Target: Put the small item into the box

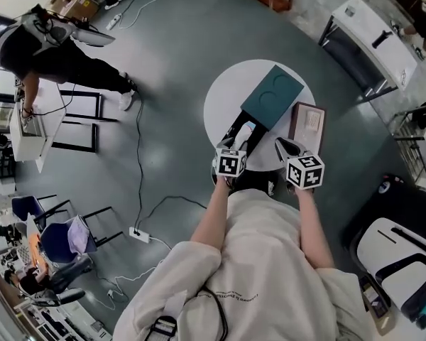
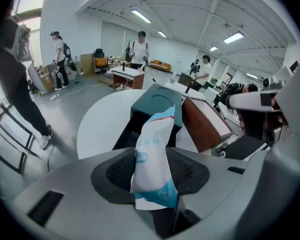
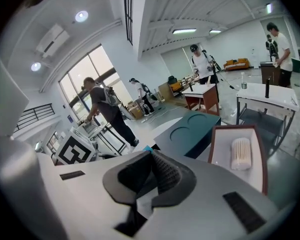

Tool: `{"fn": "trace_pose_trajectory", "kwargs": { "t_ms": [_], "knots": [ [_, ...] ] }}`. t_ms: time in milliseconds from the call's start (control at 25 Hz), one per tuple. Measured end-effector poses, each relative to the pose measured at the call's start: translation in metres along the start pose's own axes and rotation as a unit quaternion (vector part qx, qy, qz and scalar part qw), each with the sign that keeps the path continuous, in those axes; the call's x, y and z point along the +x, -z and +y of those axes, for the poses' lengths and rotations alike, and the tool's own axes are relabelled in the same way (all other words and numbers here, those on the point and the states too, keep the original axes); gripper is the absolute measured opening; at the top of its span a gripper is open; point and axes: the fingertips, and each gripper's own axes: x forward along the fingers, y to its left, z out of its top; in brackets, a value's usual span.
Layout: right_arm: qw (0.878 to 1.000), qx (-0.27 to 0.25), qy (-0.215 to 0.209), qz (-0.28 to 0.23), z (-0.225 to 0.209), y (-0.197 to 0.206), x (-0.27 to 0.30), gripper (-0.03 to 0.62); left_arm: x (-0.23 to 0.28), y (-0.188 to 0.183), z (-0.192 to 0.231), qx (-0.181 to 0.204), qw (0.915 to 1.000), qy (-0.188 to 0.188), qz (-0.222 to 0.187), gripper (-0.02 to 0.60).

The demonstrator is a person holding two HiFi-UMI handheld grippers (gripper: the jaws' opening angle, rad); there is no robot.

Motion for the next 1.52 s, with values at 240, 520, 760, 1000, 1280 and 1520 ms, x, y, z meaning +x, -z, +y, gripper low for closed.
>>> {"fn": "trace_pose_trajectory", "kwargs": {
  "t_ms": [240,520,760,1000,1280,1520],
  "knots": [
    [0.999,0.011,0.031,-0.021,-0.021,-0.011,-0.003,0.035,0.031,0.007,0.006,0.009,0.9985,-0.014,0.052,0.189],
    [0.998,0.04,0.055,-0.011,-0.049,0.004,-0.001,0.037,0.056,0.001,0.02,0.044,0.9934,-0.053,0.093,0.189],
    [0.995,0.076,0.062,-0.022,-0.06,0.006,0.0,0.035,0.067,0.002,0.018,0.049,0.9926,-0.053,0.098,0.19],
    [0.996,0.068,0.059,-0.015,-0.059,0.013,0.0,0.037,0.07,-0.003,0.012,0.059,0.9932,-0.05,0.087,0.19],
    [0.997,0.063,0.05,-0.009,-0.054,0.017,0.001,0.037,0.064,-0.001,0.007,0.049,0.9949,-0.042,0.078,0.19],
    [0.999,0.039,0.027,0.009,-0.038,0.021,0.005,0.035,0.043,-0.003,0.001,0.011,0.9985,-0.02,0.05,0.19]
  ]
}}
